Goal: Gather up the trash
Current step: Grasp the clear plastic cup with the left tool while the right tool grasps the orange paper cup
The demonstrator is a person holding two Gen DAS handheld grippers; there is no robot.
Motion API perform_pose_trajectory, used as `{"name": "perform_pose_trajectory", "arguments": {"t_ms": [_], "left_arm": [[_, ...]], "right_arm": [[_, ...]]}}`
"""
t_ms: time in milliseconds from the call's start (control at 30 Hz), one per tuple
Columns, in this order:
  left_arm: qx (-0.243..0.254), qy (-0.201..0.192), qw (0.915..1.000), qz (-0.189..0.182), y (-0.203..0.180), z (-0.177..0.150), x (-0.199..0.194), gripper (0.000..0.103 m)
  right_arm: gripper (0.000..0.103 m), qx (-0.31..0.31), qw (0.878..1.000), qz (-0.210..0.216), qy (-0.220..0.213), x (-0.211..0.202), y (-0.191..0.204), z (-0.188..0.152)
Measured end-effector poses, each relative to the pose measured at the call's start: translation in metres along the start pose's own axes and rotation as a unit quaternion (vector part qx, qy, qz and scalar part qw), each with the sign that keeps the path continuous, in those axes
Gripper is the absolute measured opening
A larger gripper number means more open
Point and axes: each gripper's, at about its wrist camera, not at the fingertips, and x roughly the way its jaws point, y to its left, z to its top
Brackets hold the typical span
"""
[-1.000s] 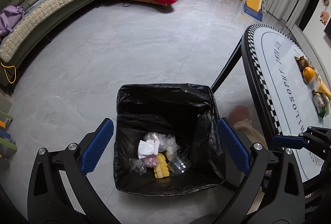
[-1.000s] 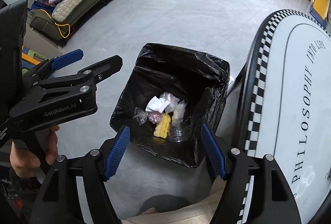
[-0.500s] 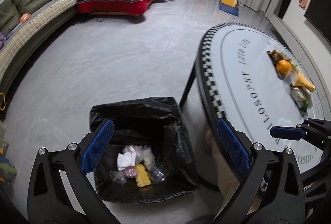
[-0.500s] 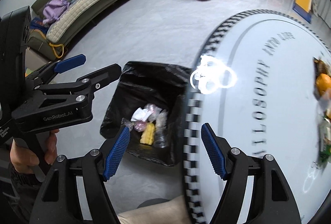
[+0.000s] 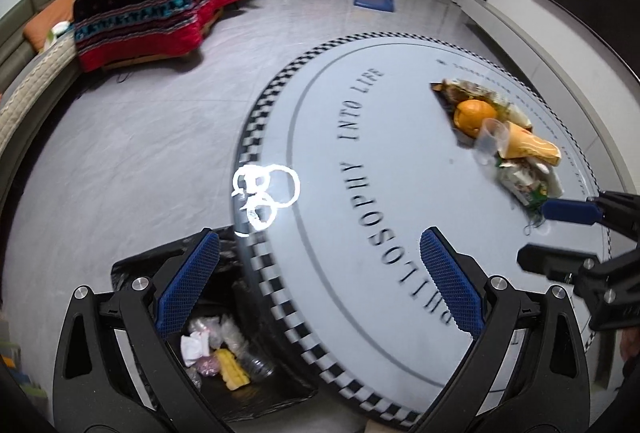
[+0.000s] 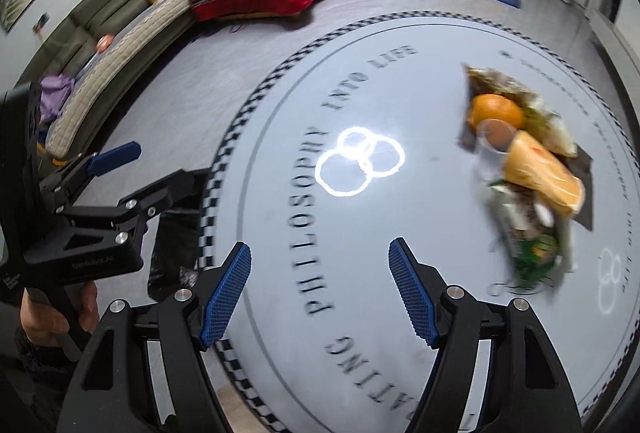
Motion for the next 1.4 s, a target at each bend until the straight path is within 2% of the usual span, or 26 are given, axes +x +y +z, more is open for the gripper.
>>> {"name": "perform_pose_trajectory", "arguments": {"t_ms": [333,467,567,900,1000,1067,1133,1300,1400], "left_arm": [[0.050,0.005,0.9982,-0.033,-0.073,0.029,0.027,0.097],[0.063,0.007,0.9971,-0.043,-0.102,0.042,0.040,0.097],[0.073,0.012,0.9962,-0.047,-0.117,0.049,0.051,0.097],[0.091,0.034,0.9936,-0.058,-0.139,0.058,0.084,0.097],[0.094,0.037,0.9932,-0.058,-0.143,0.061,0.092,0.097],[0.095,0.037,0.9932,-0.056,-0.146,0.064,0.096,0.097],[0.096,0.040,0.9929,-0.059,-0.150,0.068,0.101,0.097],[0.097,0.045,0.9932,-0.046,-0.159,0.079,0.117,0.097],[0.087,0.056,0.9938,-0.041,-0.159,0.084,0.131,0.097]], "right_arm": [[0.072,0.088,0.995,-0.040,-0.025,-0.020,-0.104,0.010],[0.071,0.131,0.991,-0.019,-0.029,-0.017,-0.136,0.014],[0.067,0.158,0.987,-0.002,-0.026,-0.010,-0.155,0.015],[0.065,0.200,0.979,0.037,-0.014,0.021,-0.182,0.026],[0.051,0.209,0.977,0.051,-0.016,0.026,-0.185,0.030],[0.025,0.211,0.976,0.060,-0.015,0.027,-0.186,0.033],[0.013,0.209,0.975,0.068,-0.022,0.023,-0.185,0.036],[0.004,0.195,0.978,0.050,-0.048,0.000,-0.186,0.042],[0.004,0.193,0.979,0.031,-0.058,-0.011,-0.194,0.045]]}}
